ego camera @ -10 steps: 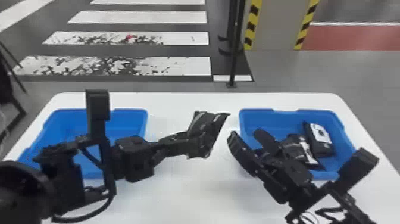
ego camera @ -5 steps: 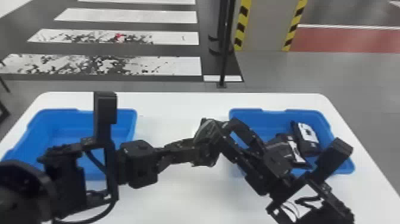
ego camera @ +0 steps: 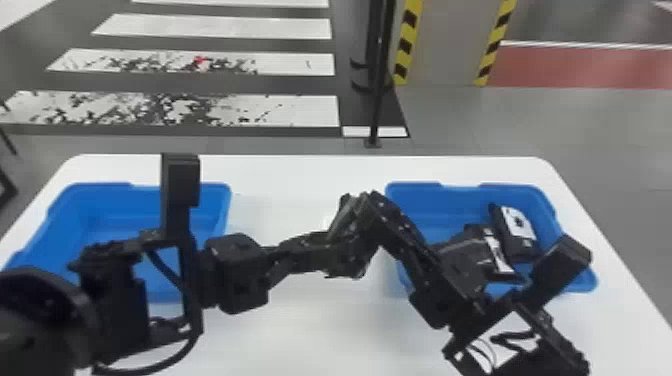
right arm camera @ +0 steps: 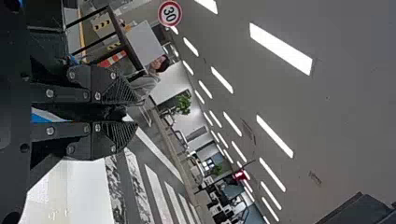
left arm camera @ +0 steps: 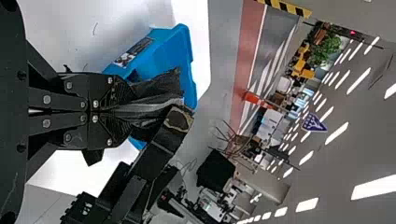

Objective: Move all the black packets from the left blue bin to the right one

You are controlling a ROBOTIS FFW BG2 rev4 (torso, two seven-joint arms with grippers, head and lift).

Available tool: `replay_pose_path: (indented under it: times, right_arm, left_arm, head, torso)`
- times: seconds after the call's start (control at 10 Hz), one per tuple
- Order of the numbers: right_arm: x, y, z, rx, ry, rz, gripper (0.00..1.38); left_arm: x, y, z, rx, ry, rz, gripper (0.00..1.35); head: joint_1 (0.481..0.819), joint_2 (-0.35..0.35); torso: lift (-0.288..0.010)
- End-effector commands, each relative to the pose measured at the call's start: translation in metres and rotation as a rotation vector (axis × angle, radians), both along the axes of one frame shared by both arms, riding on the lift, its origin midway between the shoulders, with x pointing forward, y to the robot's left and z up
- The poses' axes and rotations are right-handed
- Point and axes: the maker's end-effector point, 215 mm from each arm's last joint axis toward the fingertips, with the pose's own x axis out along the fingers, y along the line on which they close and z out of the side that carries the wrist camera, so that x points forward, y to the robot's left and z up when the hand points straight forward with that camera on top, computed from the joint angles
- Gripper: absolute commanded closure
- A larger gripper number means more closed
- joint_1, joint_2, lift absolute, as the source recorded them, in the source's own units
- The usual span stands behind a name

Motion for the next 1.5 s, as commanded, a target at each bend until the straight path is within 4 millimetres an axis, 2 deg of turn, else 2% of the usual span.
replay_pose_path:
  times: [0.0, 0.1, 0.2, 0.3, 0.4, 0.6, 0.9, 1.0, 1.1, 1.3, 1.4]
  right_arm:
    - [-0.002, 0.003, -0.002, 0.039, 0.013, 0.014, 1.28]
    - [-0.004, 0.006, -0.001, 0.05, 0.013, 0.027, 1.28]
    - [-0.002, 0.005, -0.001, 0.061, 0.015, 0.027, 1.28]
    - [0.006, -0.005, -0.005, 0.067, 0.02, 0.009, 1.28]
    - [0.018, -0.028, -0.007, 0.039, 0.011, -0.034, 1.28]
    - [0.043, -0.069, -0.019, -0.035, 0.009, -0.097, 1.28]
    - [0.076, -0.108, -0.067, -0.162, 0.094, -0.124, 1.28]
    - [0.086, -0.127, -0.081, -0.219, 0.107, -0.155, 1.28]
    - [0.099, -0.152, -0.086, -0.265, 0.108, -0.207, 1.28]
    - [0.116, -0.193, -0.082, -0.316, 0.102, -0.281, 1.28]
    - [0.118, -0.197, -0.09, -0.297, 0.137, -0.28, 1.2]
  left_arm:
    - [0.002, -0.002, 0.0, -0.015, 0.006, 0.004, 1.19]
    - [0.003, -0.001, -0.001, -0.034, 0.013, 0.011, 1.11]
    - [-0.003, -0.005, -0.001, -0.059, 0.031, 0.007, 0.73]
    - [-0.002, 0.001, -0.001, -0.08, 0.027, 0.032, 0.24]
    - [-0.007, 0.004, -0.005, -0.094, 0.038, 0.04, 0.05]
    - [-0.02, 0.021, -0.017, -0.13, 0.061, 0.075, 0.19]
    - [-0.041, 0.056, -0.027, -0.185, 0.07, 0.171, 0.19]
    - [-0.046, 0.063, -0.028, -0.194, 0.068, 0.19, 0.19]
    - [-0.051, 0.067, -0.033, -0.2, 0.087, 0.203, 0.2]
    - [-0.054, 0.069, -0.038, -0.203, 0.103, 0.213, 0.2]
    - [-0.052, 0.069, -0.036, -0.203, 0.099, 0.212, 0.2]
  head:
    - [0.695, -0.035]
    - [0.695, -0.033]
    - [0.695, -0.031]
    - [0.695, -0.03]
    - [0.695, -0.035]
    - [0.695, -0.066]
    - [0.695, -0.098]
    - [0.695, -0.098]
    - [0.695, -0.106]
    - [0.695, -0.14]
    - [0.695, -0.166]
  torso:
    - [-0.185]
    - [-0.185]
    - [-0.185]
    - [-0.185]
    - [-0.185]
    - [-0.185]
    - [-0.185]
    - [-0.185]
    - [-0.185]
    - [-0.185]
    - [-0.185]
